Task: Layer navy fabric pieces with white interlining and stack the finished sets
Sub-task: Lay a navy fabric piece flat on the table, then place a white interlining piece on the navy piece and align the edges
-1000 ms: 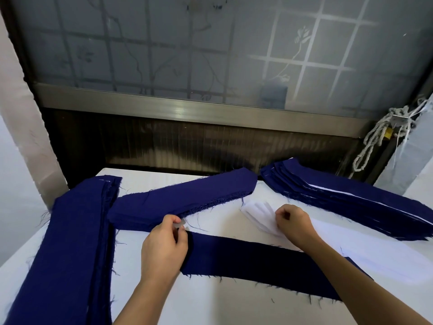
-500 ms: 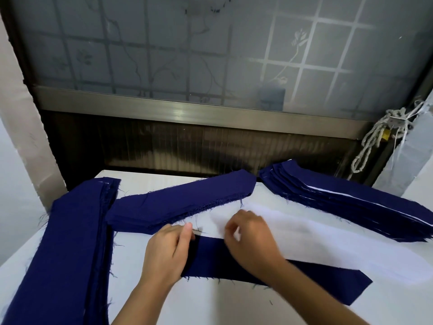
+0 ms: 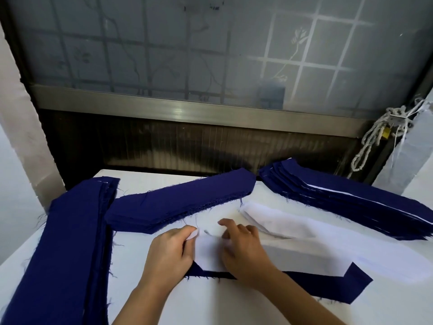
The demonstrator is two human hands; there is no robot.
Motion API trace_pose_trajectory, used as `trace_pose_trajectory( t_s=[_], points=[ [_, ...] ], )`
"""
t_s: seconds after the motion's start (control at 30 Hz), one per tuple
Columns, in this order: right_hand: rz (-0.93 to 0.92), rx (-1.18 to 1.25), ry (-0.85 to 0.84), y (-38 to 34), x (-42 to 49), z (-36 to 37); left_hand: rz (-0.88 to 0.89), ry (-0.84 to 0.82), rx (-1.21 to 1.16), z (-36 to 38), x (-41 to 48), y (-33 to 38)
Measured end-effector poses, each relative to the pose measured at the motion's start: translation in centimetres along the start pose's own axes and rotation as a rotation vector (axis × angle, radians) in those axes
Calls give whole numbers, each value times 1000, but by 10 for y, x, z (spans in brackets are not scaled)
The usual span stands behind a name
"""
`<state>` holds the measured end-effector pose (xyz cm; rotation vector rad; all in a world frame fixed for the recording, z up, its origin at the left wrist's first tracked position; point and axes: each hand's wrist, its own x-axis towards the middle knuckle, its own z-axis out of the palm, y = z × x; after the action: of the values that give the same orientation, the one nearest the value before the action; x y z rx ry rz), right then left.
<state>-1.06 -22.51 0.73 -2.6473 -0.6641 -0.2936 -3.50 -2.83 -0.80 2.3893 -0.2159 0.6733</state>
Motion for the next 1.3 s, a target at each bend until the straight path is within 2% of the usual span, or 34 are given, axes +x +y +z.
trace_pose_trajectory(
  t_s=[0.37,0.5,0.63,0.7,0.83,0.93,1.03,1.3],
  points=[
    [307,-331,-30,101,-74,-76,-303,4,86,-4,5,5],
    [514,-278,123,130,-115,-95,-336,-31,161,-3,6,7],
    [690,-7,349,134,-133,-94,-350,-26,141,-2,7,6],
    [693,54,435,130,-136,-93,-376,3,112,-2,7,6],
    [645,-66,484,121,-137,-94,-449,72,28,-4,5,7],
    [652,-181,441,117,-138,-92,-476,51,19,-5,3,8],
    [680,-257,393,117,-139,-88,-467,12,110,-3,3,8],
    [741,-257,368,119,-140,-85,-452,25,192,-2,5,9]
  ],
)
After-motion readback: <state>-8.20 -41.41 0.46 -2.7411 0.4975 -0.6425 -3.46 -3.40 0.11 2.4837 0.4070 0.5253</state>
